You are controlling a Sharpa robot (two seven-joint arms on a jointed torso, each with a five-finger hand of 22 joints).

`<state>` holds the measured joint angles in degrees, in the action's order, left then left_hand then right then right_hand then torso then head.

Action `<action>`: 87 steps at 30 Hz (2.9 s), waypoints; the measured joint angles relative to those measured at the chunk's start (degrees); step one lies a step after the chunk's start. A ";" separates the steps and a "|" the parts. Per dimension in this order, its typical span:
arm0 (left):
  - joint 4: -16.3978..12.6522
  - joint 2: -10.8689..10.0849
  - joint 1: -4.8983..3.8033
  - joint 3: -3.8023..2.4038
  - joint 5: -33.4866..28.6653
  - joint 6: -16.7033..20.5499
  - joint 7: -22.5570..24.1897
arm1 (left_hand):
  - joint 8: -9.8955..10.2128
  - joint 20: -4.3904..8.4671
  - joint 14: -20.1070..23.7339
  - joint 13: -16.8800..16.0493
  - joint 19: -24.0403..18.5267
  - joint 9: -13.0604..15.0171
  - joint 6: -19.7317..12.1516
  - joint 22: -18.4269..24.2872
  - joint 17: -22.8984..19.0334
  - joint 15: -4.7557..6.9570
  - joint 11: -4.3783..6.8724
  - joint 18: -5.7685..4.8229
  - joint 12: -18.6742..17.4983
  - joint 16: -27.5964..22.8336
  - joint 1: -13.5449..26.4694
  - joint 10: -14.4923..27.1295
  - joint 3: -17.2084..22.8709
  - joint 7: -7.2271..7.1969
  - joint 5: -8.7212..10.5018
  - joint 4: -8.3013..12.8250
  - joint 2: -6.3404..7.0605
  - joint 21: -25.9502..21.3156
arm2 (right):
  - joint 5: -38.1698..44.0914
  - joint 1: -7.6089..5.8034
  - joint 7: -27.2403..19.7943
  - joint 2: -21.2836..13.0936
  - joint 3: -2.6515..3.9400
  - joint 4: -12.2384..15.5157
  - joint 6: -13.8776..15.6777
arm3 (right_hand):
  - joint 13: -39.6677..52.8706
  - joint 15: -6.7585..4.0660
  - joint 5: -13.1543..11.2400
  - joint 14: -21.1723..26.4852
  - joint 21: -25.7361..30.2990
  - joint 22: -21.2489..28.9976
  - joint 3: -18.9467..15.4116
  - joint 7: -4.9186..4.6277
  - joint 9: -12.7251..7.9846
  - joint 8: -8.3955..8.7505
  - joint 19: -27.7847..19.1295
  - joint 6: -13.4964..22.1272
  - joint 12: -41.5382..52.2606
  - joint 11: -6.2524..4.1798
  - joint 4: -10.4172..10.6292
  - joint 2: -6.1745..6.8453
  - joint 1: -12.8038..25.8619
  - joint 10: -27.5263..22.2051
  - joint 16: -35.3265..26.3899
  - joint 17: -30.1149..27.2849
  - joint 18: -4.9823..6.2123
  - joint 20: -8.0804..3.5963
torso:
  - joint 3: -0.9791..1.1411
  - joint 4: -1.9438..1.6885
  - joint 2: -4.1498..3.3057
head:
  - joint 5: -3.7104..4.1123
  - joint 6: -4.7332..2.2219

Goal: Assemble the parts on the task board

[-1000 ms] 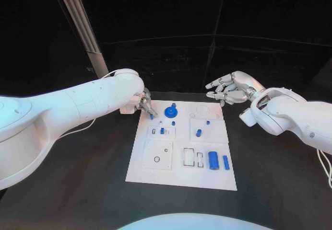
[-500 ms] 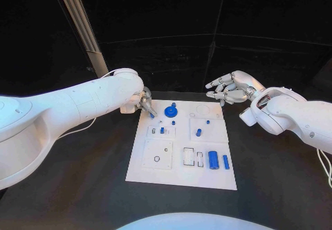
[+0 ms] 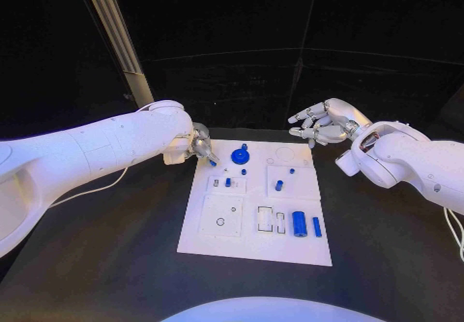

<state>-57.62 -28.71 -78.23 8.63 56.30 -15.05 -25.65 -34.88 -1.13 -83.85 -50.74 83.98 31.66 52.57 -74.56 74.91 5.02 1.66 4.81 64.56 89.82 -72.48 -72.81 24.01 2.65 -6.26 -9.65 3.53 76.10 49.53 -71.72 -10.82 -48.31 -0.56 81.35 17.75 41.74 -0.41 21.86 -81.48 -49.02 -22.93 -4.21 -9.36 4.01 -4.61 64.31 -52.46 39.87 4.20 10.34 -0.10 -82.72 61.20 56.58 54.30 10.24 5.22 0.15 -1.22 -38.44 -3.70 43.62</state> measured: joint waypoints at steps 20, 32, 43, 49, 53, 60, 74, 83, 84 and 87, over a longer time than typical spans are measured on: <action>-17.82 -9.81 0.79 1.48 0.08 12.45 1.52 | -0.29 0.00 0.00 -0.85 0.00 0.39 0.49 -0.38 0.00 0.00 0.28 -0.91 0.00 0.00 1.68 -1.13 3.14 -0.27 -0.83 1.06 1.66 0.72 | 0.00 0.00 0.01 -0.44 0.00 -0.37 -0.06 | 0.00 0.00 0.00 0.00 0.00 -0.01 0.00 0.00 0.00 0.00 0.00 0.00 0.00 0.00 0.00 0.00 0.00 0.00 0.00 -0.01 0.00 0.00 | 0.17 -0.66 0.40 | -0.26 0.55; -18.96 -9.70 1.60 1.92 2.64 12.61 1.57 | -0.27 0.00 0.00 -0.84 0.00 0.38 0.57 -0.38 0.00 0.00 0.27 -0.90 0.00 0.00 2.12 -1.13 3.54 -0.19 -0.82 1.47 2.09 0.72 | 0.00 0.00 0.02 -0.32 -0.01 -0.58 -0.09 | 0.01 0.00 0.00 0.00 0.00 -0.01 0.00 0.00 0.00 0.00 0.00 0.00 0.00 0.00 0.00 0.00 0.00 0.00 0.00 -0.02 0.00 0.00 | 0.12 -0.59 0.33 | -0.43 0.87; -18.34 -8.96 1.85 2.05 3.80 11.23 1.03 | -0.27 -0.01 0.00 -0.84 0.00 0.43 0.57 -0.38 0.00 0.00 0.25 -0.89 0.00 0.00 2.35 -1.12 4.01 -0.18 -1.09 1.93 2.31 0.72 | 0.00 0.00 0.02 -0.18 -0.01 -0.78 -0.13 | -0.07 0.00 0.27 0.00 0.00 0.07 0.00 -0.21 0.00 0.00 0.00 0.21 0.00 0.00 0.00 0.00 0.01 0.00 0.00 -0.02 -0.01 0.00 | 0.12 -0.52 0.30 | -0.38 1.18; -17.72 -8.51 1.86 2.11 4.63 10.23 0.52 | -0.47 -0.01 0.00 -0.84 0.00 0.42 0.72 -0.38 0.00 0.00 0.30 -0.89 0.00 0.00 2.34 -1.32 4.09 -0.31 -1.08 2.01 2.30 0.72 | 0.00 0.00 0.02 0.00 -0.01 -0.86 -0.17 | -0.07 0.00 0.27 0.00 0.00 0.06 0.00 -0.20 0.00 0.00 0.00 0.21 0.00 0.00 0.00 0.00 0.01 0.00 0.00 -0.02 -0.01 0.00 | 0.13 -0.52 0.29 | -0.46 1.37; -17.56 -8.22 1.87 2.13 5.34 9.53 0.33 | -0.47 -0.01 0.00 -0.83 0.00 0.40 0.80 -0.37 0.00 0.00 0.40 -0.89 0.00 0.00 2.31 -1.42 4.14 -0.37 -1.08 2.06 2.27 0.72 | 0.00 0.00 0.02 0.11 -0.01 -0.97 -0.22 | -0.07 0.00 0.27 0.00 0.00 0.06 0.00 -0.20 0.00 0.00 0.00 0.21 0.00 0.00 0.00 0.00 0.01 0.00 0.00 -0.02 0.00 0.00 | 0.10 -0.52 0.26 | -0.55 1.59; -17.19 -8.05 1.88 2.15 6.18 8.44 -0.07 | -0.44 -0.01 0.00 -0.83 0.00 0.38 0.88 -0.38 0.00 0.00 0.39 -0.89 0.00 0.00 2.30 -1.43 4.30 -0.29 -1.08 1.91 2.25 0.72 | 0.00 0.00 0.02 0.27 -0.01 -1.16 -0.32 | -0.06 0.00 0.27 0.00 0.00 0.06 0.00 -0.20 0.00 0.00 0.00 0.20 0.00 0.00 0.00 0.00 0.01 0.00 0.00 -0.03 -0.01 0.00 | 0.12 -0.52 0.28 | -0.57 1.81; -16.63 -7.43 1.92 2.56 6.66 7.46 -0.34 | -0.40 -0.01 0.00 -0.82 0.00 0.38 0.88 -0.37 0.00 -0.01 0.37 -0.88 0.00 0.00 2.19 -1.41 4.30 -0.28 -1.05 1.91 2.14 0.72 | -0.80 0.01 -0.01 0.54 -0.02 -1.54 -0.62 | -0.06 0.00 0.27 0.00 0.00 0.05 0.00 -0.20 0.00 0.00 0.00 0.20 0.00 0.00 0.00 0.00 0.01 0.00 0.00 0.03 0.00 0.00 | 0.14 -0.53 0.35 | -0.43 2.21; -16.99 -7.45 1.89 2.89 6.66 7.16 -0.28 | -0.35 -0.01 0.00 -0.82 -0.01 0.47 0.88 -0.37 0.00 -0.01 0.36 -0.88 0.00 0.00 2.33 -1.41 4.30 -0.27 -1.04 1.91 2.00 0.72 | -2.43 0.02 -0.02 0.63 -0.02 -1.76 -0.95 | -0.10 0.00 0.27 0.00 0.00 0.05 0.00 -0.20 0.00 0.00 0.00 0.20 0.00 0.00 0.00 0.00 0.01 0.00 0.00 0.02 0.00 0.00 | 0.14 -0.61 0.35 | -0.42 2.18; -17.01 -7.48 1.89 2.96 6.67 7.10 -0.30 | -0.27 -0.01 0.00 -0.82 0.00 0.58 0.88 -0.37 0.00 -0.01 0.36 -0.88 0.00 0.00 2.40 -1.40 4.30 -0.27 -1.04 1.91 1.94 0.72 | -2.57 0.02 -0.02 0.63 -0.02 -1.77 -0.99 | -0.10 0.00 0.27 0.00 0.00 0.05 0.00 -0.20 0.00 0.00 0.00 0.20 0.00 0.00 0.00 0.00 0.01 0.00 0.00 0.02 0.00 0.00 | 0.14 -0.61 0.35 | -0.42 2.25; -17.18 -7.58 1.90 2.96 6.72 7.00 -0.34 | -0.48 -0.01 0.00 -0.82 0.00 0.55 0.87 -0.37 0.00 0.00 0.36 -0.88 0.00 0.00 2.38 -1.40 4.30 -0.26 -1.04 1.91 1.95 0.72 | -2.99 0.02 -0.03 0.63 -0.02 -1.80 -1.08 | -0.10 0.00 0.27 0.00 0.00 0.05 0.00 -0.20 0.00 0.00 0.00 0.20 0.00 0.00 0.00 0.00 0.01 0.00 0.00 0.02 0.00 0.00 | 0.14 -0.61 0.35 | -0.39 2.38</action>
<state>-74.81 -36.30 -76.34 11.59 63.02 -8.04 -25.99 -35.36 -1.14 -83.85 -51.56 83.97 32.21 53.44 -74.93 74.91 5.02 2.01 3.94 64.56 89.82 -70.10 -74.22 28.32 2.39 -7.31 -7.75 5.48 76.82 46.54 -71.70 -10.85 -47.68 -0.58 79.55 16.67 41.64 -0.41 22.13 -81.48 -49.02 -22.89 -4.21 -9.56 4.01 -4.61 64.31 -52.26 39.87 4.20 10.34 -0.10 -82.71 61.21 56.58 54.33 10.24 5.22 0.29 -1.83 -38.08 -4.09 45.99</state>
